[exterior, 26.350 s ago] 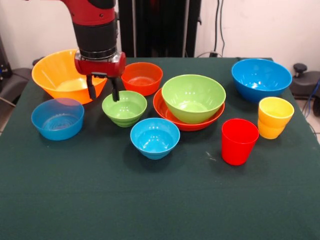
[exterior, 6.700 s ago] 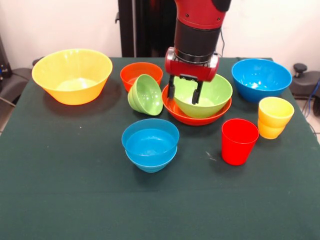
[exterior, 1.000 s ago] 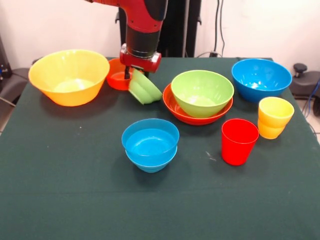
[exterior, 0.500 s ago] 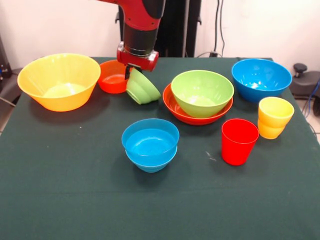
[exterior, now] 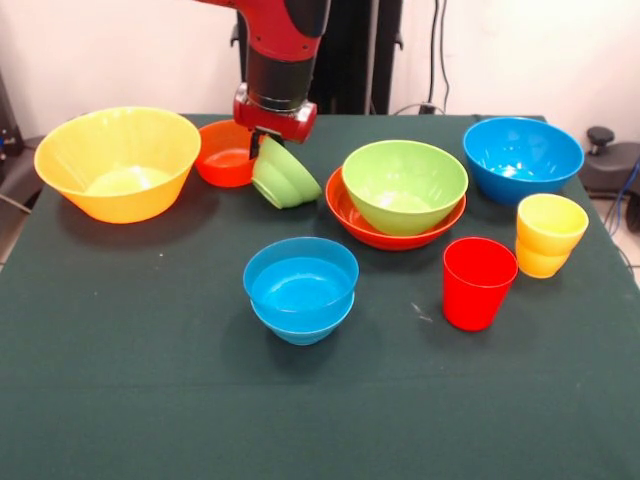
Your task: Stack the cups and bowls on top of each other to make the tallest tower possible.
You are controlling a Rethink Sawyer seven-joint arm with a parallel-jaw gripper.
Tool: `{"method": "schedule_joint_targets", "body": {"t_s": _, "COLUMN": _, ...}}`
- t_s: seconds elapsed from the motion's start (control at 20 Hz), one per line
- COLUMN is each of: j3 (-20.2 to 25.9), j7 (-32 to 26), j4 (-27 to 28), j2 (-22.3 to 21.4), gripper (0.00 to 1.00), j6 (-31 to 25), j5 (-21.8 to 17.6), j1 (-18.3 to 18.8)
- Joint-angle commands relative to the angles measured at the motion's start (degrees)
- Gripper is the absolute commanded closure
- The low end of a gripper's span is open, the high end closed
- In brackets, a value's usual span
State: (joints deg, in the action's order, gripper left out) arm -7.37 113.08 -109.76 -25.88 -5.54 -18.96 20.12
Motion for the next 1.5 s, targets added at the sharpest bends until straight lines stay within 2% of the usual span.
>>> {"method": "schedule_joint_targets", "body": {"t_s": 0.05, "j3": 5.33, "j7": 4.40, "j4": 1.63, "j2": -0.89, "gripper": 1.00, "j6": 0.36, "j5": -0.48, "j1": -0.91}}
{"method": "schedule_joint_targets", "body": {"t_s": 0.25, "j3": 7.39, "j7": 3.58, "j4": -2.08, "j2": -9.72, "gripper": 1.00, "j6": -7.95, "j5": 2.22, "j1": -1.17}}
{"method": "schedule_joint_targets", "body": {"t_s": 0.65, "j3": 9.37, "j7": 1.61, "j4": -2.63, "j2": -16.81, "gripper": 1.00, "j6": -18.03, "j5": 4.45, "j1": -0.55}}
{"method": "schedule_joint_targets", "body": {"t_s": 1.1, "j3": 9.66, "j7": 2.30, "j4": -3.04, "j2": -19.13, "gripper": 1.00, "j6": -21.01, "j5": 5.38, "j1": -1.15}}
{"method": "schedule_joint_targets", "body": {"t_s": 1.5, "j3": 9.81, "j7": 5.00, "j4": 3.04, "j2": -12.94, "gripper": 1.00, "j6": -18.91, "j5": 6.25, "j1": -3.65}}
